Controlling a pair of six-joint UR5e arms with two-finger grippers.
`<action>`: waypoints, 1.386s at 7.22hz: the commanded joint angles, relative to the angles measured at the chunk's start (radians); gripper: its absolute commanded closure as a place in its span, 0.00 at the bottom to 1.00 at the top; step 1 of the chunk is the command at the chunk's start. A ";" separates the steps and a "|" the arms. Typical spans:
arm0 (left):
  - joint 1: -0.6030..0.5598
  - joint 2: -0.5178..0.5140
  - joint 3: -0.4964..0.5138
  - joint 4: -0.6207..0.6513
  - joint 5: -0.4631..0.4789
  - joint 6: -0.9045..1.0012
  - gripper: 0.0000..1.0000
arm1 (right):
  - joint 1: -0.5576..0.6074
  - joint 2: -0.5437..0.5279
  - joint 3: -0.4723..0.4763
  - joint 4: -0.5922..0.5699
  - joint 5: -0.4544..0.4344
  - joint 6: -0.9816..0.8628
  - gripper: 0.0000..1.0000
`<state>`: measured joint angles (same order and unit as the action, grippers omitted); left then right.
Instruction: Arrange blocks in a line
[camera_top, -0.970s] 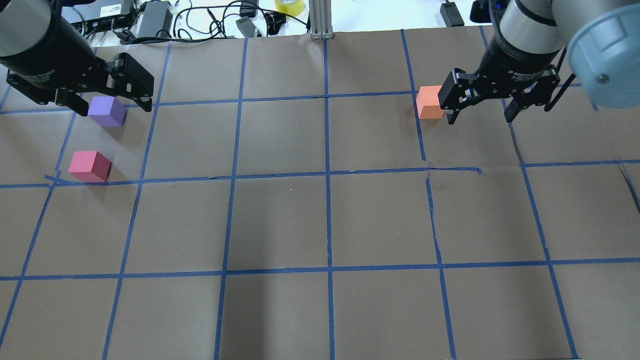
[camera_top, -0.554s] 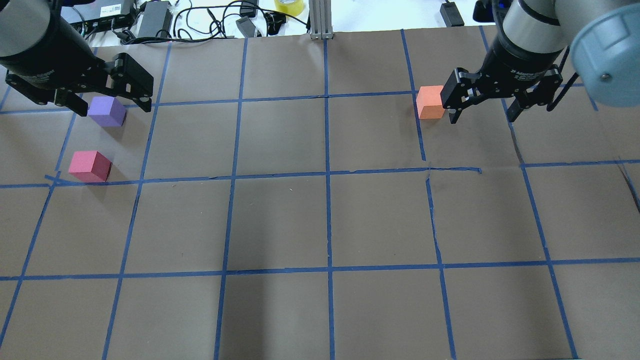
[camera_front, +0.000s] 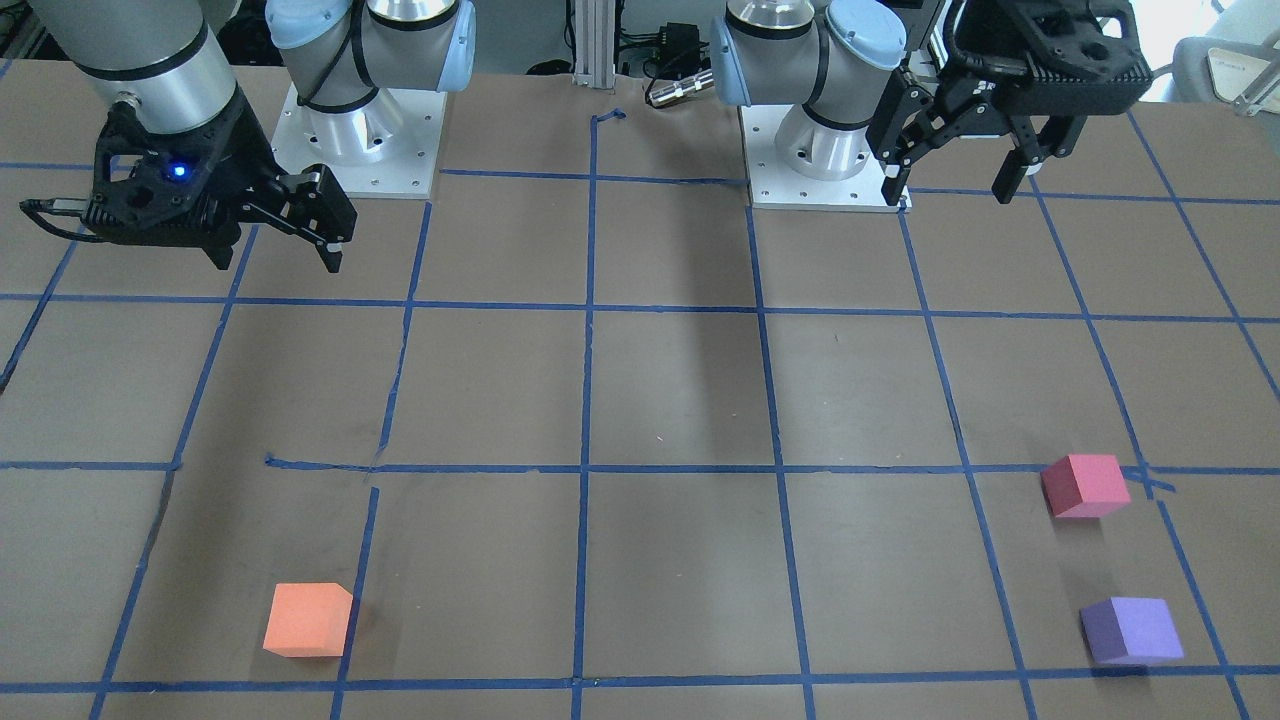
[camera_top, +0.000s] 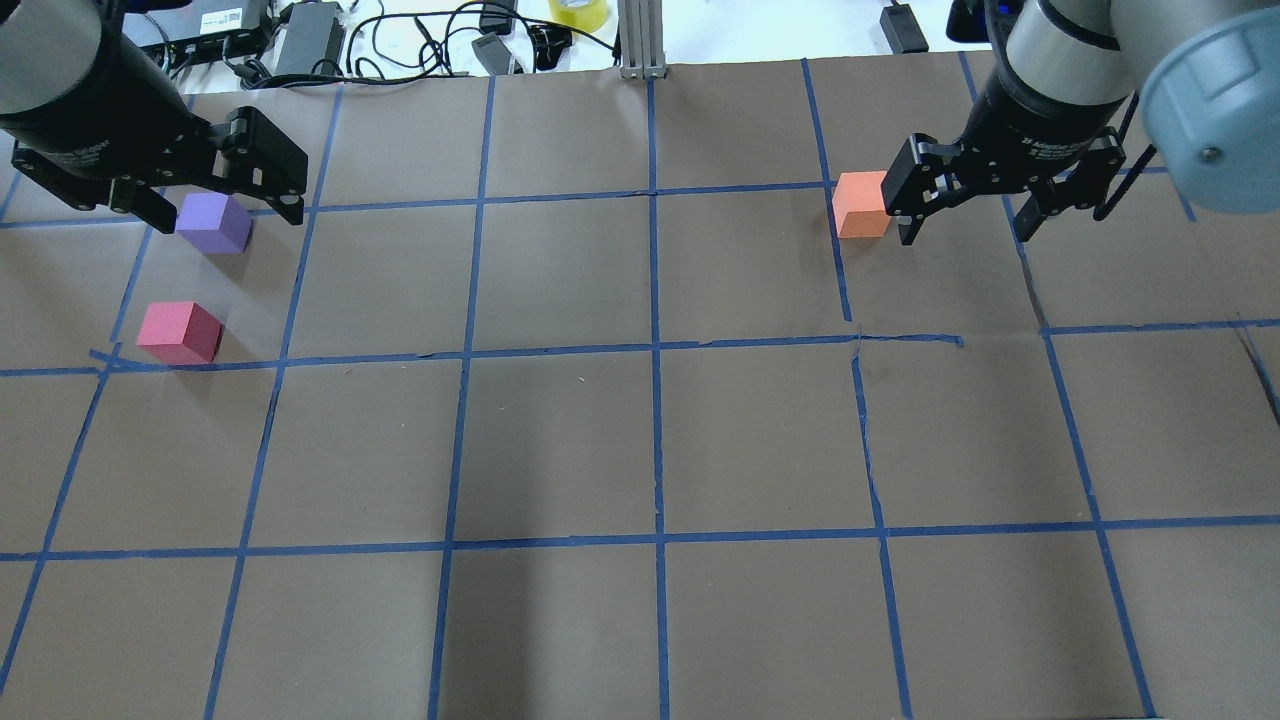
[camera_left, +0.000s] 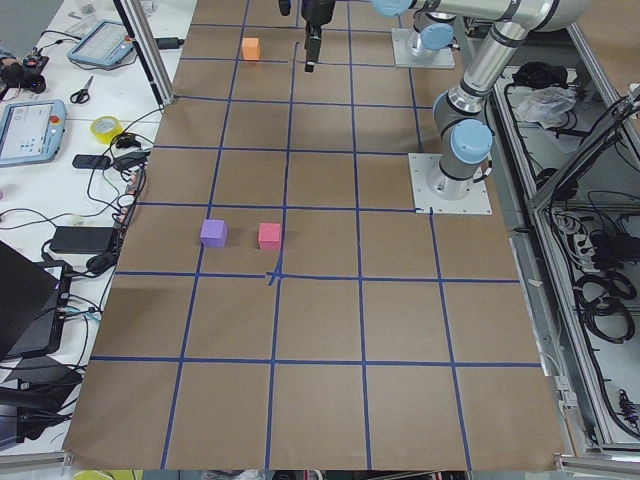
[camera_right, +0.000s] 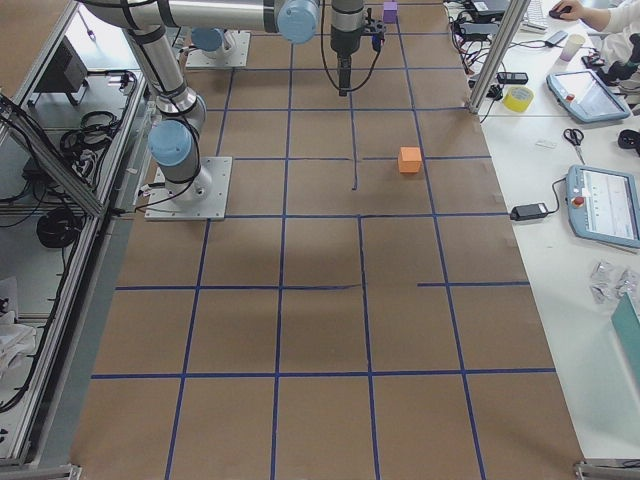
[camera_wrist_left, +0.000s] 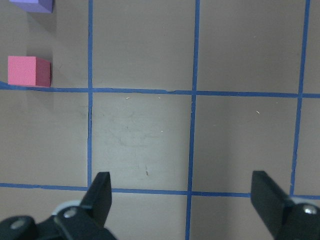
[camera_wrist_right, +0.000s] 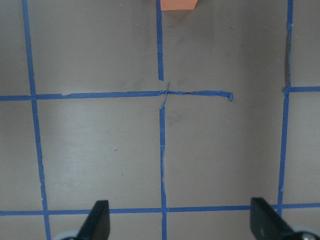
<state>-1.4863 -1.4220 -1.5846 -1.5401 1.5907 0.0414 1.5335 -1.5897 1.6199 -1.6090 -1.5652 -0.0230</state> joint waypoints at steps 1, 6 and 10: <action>0.000 0.000 0.000 0.000 0.000 0.000 0.00 | -0.001 0.005 0.000 0.000 0.001 -0.005 0.00; 0.000 0.000 -0.002 0.000 0.000 0.000 0.00 | -0.023 0.120 -0.003 -0.159 0.017 -0.011 0.00; 0.000 0.002 0.000 0.000 0.000 0.000 0.00 | -0.023 0.403 -0.015 -0.479 0.031 0.009 0.00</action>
<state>-1.4864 -1.4213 -1.5847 -1.5401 1.5907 0.0414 1.5110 -1.2626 1.6105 -2.0369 -1.5370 -0.0287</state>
